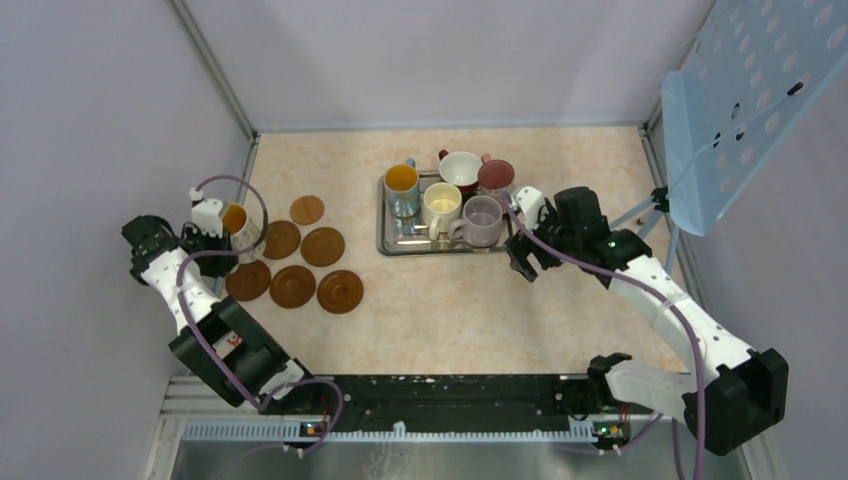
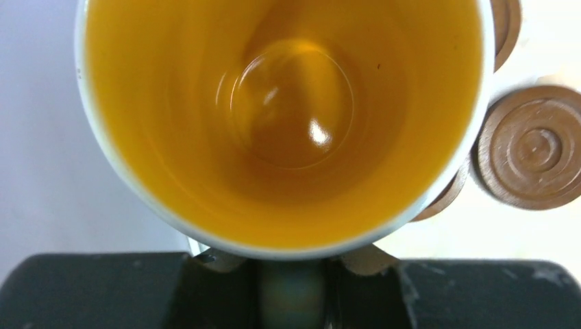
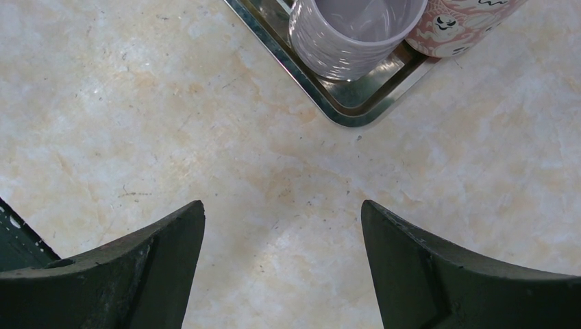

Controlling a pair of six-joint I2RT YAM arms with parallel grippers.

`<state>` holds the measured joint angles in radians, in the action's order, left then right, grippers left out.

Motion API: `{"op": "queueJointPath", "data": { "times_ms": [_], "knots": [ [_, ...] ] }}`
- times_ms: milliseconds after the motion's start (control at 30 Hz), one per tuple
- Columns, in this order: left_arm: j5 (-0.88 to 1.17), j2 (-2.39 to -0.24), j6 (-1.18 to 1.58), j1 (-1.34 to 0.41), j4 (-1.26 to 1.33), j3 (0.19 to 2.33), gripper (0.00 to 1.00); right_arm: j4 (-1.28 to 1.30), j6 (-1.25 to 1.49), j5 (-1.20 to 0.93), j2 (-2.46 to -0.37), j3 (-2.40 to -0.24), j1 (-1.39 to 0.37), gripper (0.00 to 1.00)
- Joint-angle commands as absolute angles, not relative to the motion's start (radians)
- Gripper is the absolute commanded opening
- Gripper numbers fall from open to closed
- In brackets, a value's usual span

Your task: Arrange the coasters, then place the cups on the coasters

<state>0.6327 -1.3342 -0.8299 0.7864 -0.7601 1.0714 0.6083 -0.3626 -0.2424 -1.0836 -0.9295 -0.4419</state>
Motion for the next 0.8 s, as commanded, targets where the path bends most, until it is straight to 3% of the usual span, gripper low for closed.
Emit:
{"op": "queueJointPath", "data": {
  "times_ms": [0,400,767],
  "knots": [
    [0.743,-1.313,-0.992,0.872,-0.739,1.069,0.0,0.573,-0.361,-0.265,-1.097,-0.966,-0.442,0.83],
    [0.793,-1.366,-1.162,1.027,-0.726,1.015,0.0,0.595,-0.36,-0.261,-1.129,-1.014,-0.449,0.83],
    [0.829,-1.369,-1.229,1.045,-0.692,0.918,0.0,0.618,-0.367,-0.258,-1.145,-1.034,-0.45,0.83]
  ]
}}
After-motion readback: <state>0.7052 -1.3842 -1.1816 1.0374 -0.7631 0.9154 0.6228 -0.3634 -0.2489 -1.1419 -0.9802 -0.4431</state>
